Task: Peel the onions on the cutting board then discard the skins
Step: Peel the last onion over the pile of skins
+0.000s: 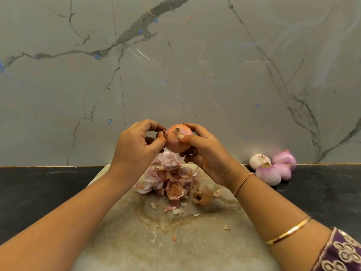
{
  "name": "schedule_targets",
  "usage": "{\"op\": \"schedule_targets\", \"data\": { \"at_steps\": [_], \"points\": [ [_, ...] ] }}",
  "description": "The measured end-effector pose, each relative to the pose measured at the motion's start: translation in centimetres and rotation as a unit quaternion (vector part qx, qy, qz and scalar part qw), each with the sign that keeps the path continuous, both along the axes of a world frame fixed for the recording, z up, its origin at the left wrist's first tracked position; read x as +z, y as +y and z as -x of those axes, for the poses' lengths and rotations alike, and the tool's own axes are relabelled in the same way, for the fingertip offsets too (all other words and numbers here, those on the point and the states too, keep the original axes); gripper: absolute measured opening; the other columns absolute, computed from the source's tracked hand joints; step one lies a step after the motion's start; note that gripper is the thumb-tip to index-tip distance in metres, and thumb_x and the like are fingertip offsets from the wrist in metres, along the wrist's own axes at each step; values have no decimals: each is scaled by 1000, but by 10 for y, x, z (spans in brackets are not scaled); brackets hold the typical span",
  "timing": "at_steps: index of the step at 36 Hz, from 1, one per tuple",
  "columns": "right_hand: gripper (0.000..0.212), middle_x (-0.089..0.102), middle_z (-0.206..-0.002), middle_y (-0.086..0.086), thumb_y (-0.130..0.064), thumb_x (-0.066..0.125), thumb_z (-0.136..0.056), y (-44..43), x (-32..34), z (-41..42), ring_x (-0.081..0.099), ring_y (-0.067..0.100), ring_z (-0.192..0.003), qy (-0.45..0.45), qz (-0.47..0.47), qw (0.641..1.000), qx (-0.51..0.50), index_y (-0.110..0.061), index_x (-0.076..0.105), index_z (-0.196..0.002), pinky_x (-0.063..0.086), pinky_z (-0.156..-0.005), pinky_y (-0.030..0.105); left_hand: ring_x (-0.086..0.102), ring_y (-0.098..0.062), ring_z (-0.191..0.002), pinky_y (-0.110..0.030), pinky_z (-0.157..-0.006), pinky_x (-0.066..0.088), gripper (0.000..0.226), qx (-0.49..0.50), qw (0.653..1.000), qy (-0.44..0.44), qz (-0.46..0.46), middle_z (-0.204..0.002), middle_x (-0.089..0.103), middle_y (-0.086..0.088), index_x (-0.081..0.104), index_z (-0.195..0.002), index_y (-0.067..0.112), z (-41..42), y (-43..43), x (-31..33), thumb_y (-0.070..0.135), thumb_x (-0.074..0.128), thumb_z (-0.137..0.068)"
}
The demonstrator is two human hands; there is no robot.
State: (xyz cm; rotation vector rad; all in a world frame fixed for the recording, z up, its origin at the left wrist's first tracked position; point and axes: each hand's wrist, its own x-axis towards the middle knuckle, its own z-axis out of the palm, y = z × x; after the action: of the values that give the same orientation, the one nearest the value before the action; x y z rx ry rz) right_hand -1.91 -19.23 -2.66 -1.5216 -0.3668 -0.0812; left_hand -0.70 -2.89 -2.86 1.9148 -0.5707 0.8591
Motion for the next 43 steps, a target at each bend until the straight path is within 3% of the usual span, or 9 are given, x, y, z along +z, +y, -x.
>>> {"op": "schedule_targets", "data": {
  "at_steps": [5, 11, 17, 20, 24, 28, 32, 35, 43],
  "points": [
    [30, 59, -102, 14, -21, 60, -90, -1, 1, 2, 59, 17, -67, 31, -8, 999, 15, -16, 49, -118, 51, -59, 25, 68, -6, -63, -21, -58, 56, 14, 7, 999, 34, 36, -85, 68, 3, 61, -83, 24, -2, 2, 0, 10, 62, -88],
    [65, 58, -90, 17, -32, 54, -66, -2, 3, 1, 63, 18, -57, 44, -52, 997, 34, -3, 46, -124, 52, -57, 27, 68, -5, -63, -18, -55, 55, 7, 31, 993, 97, 53, -87, 68, -1, 61, -85, 17, -10, 9, 0, 12, 60, -90],
    [40, 59, -105, 19, -30, 57, -69, -2, 1, -1, 63, 23, -68, 19, -29, 999, 20, -16, 52, -107, 53, -59, 27, 69, -22, -75, -46, -72, 57, 33, 24, 996, 84, -6, -97, 64, 18, 58, -86, 39, -5, 8, -1, 6, 53, -86],
    [38, 59, -107, 16, -32, 56, -69, -2, 0, 1, 60, 23, -76, 7, -10, 1000, 8, -20, 57, -105, 52, -57, 24, 69, -17, -75, -41, -70, 58, 22, -17, 998, 60, 9, -95, 67, 15, 62, -86, 36, 3, 3, 2, 14, 55, -85],
    [37, 62, -102, 13, -34, 57, -73, 0, 1, 3, 62, 21, -79, -6, 7, 1000, 5, -19, 60, -106, 52, -59, 23, 69, -3, -73, -13, -59, 50, 18, -84, 995, 56, 17, -95, 69, -1, 63, -89, 30, 10, -3, 4, 12, 66, -86],
    [20, 62, -110, 17, -23, 56, -93, -1, 0, 2, 62, 24, -86, -10, 25, 1000, -1, -15, 60, -112, 53, -62, 25, 70, -6, -69, -28, -60, 57, 13, -88, 993, 70, 30, -82, 73, 4, 65, -86, 28, 10, -3, 3, 20, 73, -79],
    [24, 63, -111, 19, -28, 62, -90, 2, 1, 2, 62, 25, -85, -14, 40, 999, -10, -17, 61, -111, 53, -62, 26, 70, -17, -65, -45, -68, 58, 17, -68, 993, 88, 31, -67, 72, 2, 66, -84, 26, 12, -2, 3, 34, 65, -70],
    [32, 64, -108, 18, -34, 63, -78, 3, 1, 2, 63, 25, -83, -20, 55, 998, -14, -21, 60, -107, 53, -63, 27, 71, -19, -65, -48, -69, 57, 11, -59, 994, 83, 29, -71, 73, -1, 66, -82, 21, 12, -4, 4, 26, 72, -74],
    [25, 62, -108, 18, -20, 59, -92, 2, 0, 1, 60, 21, -76, -29, 67, 997, -8, -13, 57, -116, 49, -57, 23, 68, -8, -61, -42, -63, 58, 11, -8, 999, 30, -13, -91, 69, 11, 64, -78, 15, 7, -3, 3, 4, 67, -80]
  ]
}}
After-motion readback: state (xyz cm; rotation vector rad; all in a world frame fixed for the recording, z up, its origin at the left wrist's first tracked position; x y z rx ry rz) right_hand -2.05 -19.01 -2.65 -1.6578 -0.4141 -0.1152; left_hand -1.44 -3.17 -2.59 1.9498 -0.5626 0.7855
